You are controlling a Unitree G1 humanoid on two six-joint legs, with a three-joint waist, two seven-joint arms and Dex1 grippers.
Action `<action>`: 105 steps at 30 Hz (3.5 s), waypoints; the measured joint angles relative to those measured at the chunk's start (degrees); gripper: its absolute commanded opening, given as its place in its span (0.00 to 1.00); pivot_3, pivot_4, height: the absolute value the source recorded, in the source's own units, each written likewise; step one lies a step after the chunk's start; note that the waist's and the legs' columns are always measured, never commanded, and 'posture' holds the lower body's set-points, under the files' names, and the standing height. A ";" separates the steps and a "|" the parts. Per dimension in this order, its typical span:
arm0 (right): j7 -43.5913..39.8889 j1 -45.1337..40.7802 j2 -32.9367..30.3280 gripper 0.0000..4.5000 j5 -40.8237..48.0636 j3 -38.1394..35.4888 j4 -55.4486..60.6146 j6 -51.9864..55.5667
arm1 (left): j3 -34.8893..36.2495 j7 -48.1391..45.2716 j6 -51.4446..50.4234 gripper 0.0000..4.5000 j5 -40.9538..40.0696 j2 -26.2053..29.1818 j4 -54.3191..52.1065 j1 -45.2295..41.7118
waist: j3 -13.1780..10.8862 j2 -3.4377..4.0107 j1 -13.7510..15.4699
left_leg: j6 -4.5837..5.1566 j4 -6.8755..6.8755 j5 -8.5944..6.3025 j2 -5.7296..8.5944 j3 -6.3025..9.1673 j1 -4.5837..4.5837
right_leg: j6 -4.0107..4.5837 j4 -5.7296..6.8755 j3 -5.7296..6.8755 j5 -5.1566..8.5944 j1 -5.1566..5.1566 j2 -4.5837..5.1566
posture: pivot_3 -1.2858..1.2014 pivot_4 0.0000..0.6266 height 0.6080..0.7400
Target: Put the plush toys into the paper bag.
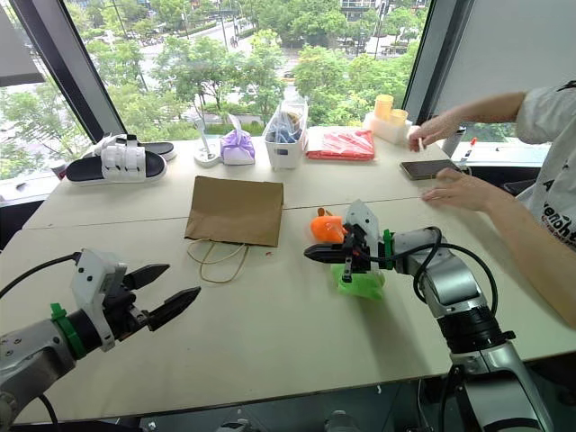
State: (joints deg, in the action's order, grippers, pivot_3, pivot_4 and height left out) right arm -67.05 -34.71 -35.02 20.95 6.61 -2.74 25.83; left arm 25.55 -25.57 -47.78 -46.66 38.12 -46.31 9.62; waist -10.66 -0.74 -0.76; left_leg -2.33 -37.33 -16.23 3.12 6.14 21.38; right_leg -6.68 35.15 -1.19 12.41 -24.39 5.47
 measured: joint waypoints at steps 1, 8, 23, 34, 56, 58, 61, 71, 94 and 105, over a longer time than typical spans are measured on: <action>-0.04 0.00 0.30 0.00 -0.02 0.12 -0.09 -0.10 | -0.06 -0.32 0.57 0.99 0.34 0.15 0.19 0.13 | 0.00 0.00 -0.01 | 0.00 0.00 0.00 0.00 -0.01 0.00 | 0.00 0.00 0.00 0.00 0.00 0.00 | 0.52 0.24 1.00; 0.03 -0.78 0.77 0.00 -0.57 0.63 -1.19 -1.09 | -0.31 0.02 1.06 0.99 -0.22 0.24 2.47 -3.71 | 0.00 0.00 0.04 | 0.00 -0.02 0.00 0.01 0.00 0.01 | -0.01 0.00 0.00 -0.01 0.00 0.01 | 0.52 0.24 1.00; 1.33 -1.47 1.43 0.00 -0.53 0.63 -2.08 -0.80 | -2.37 -2.16 2.37 0.99 0.72 2.19 5.77 -5.96 | -0.01 0.01 -0.03 | -0.01 0.06 0.00 0.01 -0.01 0.01 | -0.11 0.00 -0.01 -0.07 -0.06 0.00 | 0.52 0.24 1.00; 2.03 -1.16 2.12 0.00 -0.46 0.63 -1.36 -0.63 | -6.54 -13.57 21.02 0.99 19.35 13.63 18.35 -6.11 | -0.03 0.04 -0.08 | -0.01 0.11 0.00 0.00 -0.05 0.00 | 0.07 -0.01 0.00 0.04 -0.08 -0.01 | 0.52 0.24 1.00; 7.85 2.71 3.38 0.00 -0.61 0.42 2.77 -2.37 | -30.02 -29.58 70.22 0.88 46.19 7.64 76.90 -43.77 | -0.04 0.04 -0.12 | 0.00 0.10 0.01 0.04 -0.08 0.12 | -0.18 0.11 0.07 -0.11 -0.27 0.06 | 0.52 0.24 1.00; 8.30 2.99 3.48 0.00 -0.57 0.41 3.22 -2.36 | -30.06 -30.29 71.28 0.70 46.15 6.62 79.33 -45.70 | -0.04 0.04 0.02 | 0.00 0.09 0.01 0.05 -0.06 0.12 | -0.21 0.13 0.07 -0.13 -0.26 0.06 | 0.52 0.24 1.00; 8.66 3.29 3.50 0.00 -0.51 0.41 3.84 -2.36 | -30.19 -31.50 72.16 0.36 45.99 5.40 80.42 -46.37 | -0.04 0.04 -0.07 | 0.00 0.08 0.01 0.05 -0.07 0.13 | -0.23 0.12 0.07 -0.13 -0.26 0.06 | 0.52 0.24 1.00; 9.44 3.46 3.61 0.00 -0.39 0.41 3.85 -2.29 | -30.21 -34.90 67.11 0.00 42.88 2.94 78.42 -46.35 | -0.04 0.04 -0.24 | 0.00 0.06 0.02 0.05 -0.05 0.11 | -0.23 0.19 0.07 -0.13 -0.26 0.05 | 0.52 0.24 1.00; 45.12 -9.54 37.18 0.00 -17.99 7.40 -27.35 -9.68 | -18.63 -25.67 10.89 0.00 14.93 -2.03 42.58 -46.64 | -0.05 0.00 -1.81 | -0.36 0.14 0.22 0.04 0.27 0.06 | -0.20 0.91 -0.05 -0.12 -0.64 0.00 | 0.52 0.24 1.00; 46.23 -10.34 37.72 0.00 -24.35 8.86 -35.38 -14.54 | -6.79 -9.12 0.43 0.00 2.67 -5.04 39.10 -56.10 | -0.05 0.00 -1.95 | -0.44 0.15 0.26 0.06 0.27 0.06 | -0.20 0.92 -0.06 -0.13 -0.65 0.00 | 0.52 0.24 1.00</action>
State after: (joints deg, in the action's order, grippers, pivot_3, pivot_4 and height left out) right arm -20.82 -45.05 2.71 -3.40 15.47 -38.12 11.29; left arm 18.77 -34.70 -47.35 -43.99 33.09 -7.20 -46.48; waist -10.72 -0.74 -2.71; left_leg -2.77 -37.18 -15.97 3.18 6.41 21.44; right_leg -6.88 36.07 -1.25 12.29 -25.04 5.47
